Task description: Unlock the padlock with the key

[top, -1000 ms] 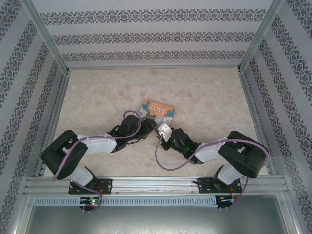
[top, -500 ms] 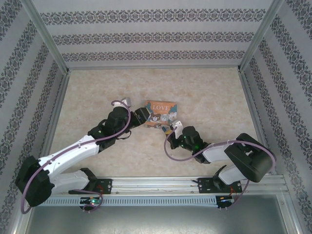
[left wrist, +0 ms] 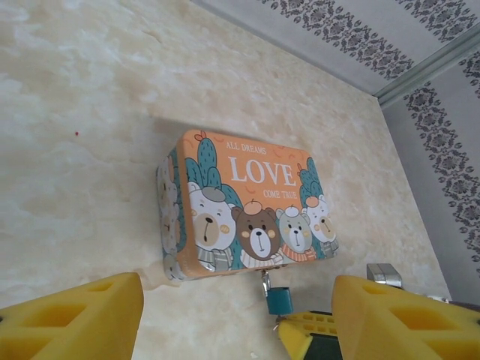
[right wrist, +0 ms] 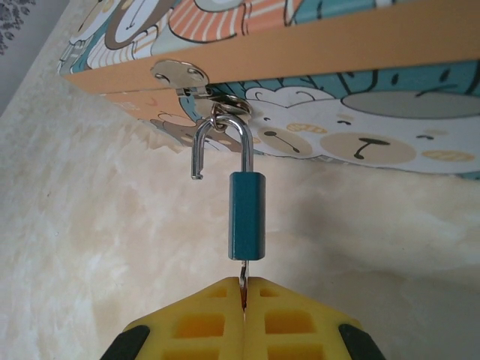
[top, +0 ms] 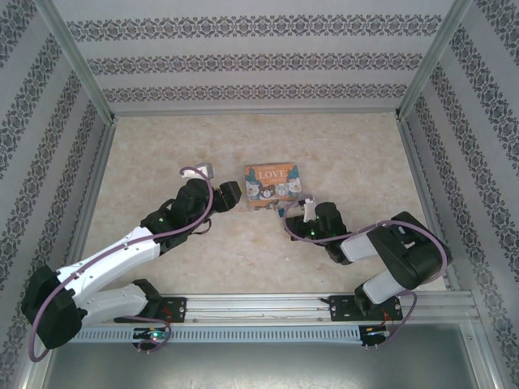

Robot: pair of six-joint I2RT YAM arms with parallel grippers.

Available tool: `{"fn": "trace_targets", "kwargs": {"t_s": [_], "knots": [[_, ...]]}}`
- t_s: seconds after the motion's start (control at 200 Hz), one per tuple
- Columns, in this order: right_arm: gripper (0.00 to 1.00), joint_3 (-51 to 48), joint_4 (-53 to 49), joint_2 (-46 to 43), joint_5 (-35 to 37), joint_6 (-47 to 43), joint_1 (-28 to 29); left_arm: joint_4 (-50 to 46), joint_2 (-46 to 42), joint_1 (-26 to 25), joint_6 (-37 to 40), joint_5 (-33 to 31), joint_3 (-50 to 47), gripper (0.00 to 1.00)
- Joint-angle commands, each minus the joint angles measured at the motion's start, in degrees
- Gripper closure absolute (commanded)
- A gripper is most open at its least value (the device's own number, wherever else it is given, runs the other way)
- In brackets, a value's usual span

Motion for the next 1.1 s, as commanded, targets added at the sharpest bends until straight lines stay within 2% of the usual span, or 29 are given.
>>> {"fn": "trace_targets", "kwargs": {"t_s": [0.0, 0.14, 0.455, 0.595, 0.899, 1.094], "knots": [[1.00, -0.60, 0.77, 1.01, -0.91, 3.74, -1.38, -1.58, -0.30, -0.54, 2.04, -2.15, 1.60, 0.31], [1.00, -1.16, 0.76, 1.27, -1.08, 4.89, -2.63, -1.20, 0.27, -0.46, 2.21, -2.64, 1.16, 0.29], [0.77, -1.60, 0.17, 0.95, -0.65, 4.93, -3.28, -0.97, 2.26, -0.27, 2.54, -2.76, 1.90, 0.27], [0.73, -1.69, -0.75, -0.42, -0.45, 4.86, -3.64, -1.28, 3.15, -0.16, 3.07, -2.68, 2.44, 0.25], [0.58, -0.83, -7.27, -8.32, -0.46, 3.42, -5.31, -0.24, 4.63, 0.67, 4.12, -1.98, 2.31, 0.14], [0.40, -0.12, -12.03, -14.58, 0.05, 2.76, -6.18, 0.88, 5.25, 2.20, 4.29, -0.10, 2.03, 0.11]]}}
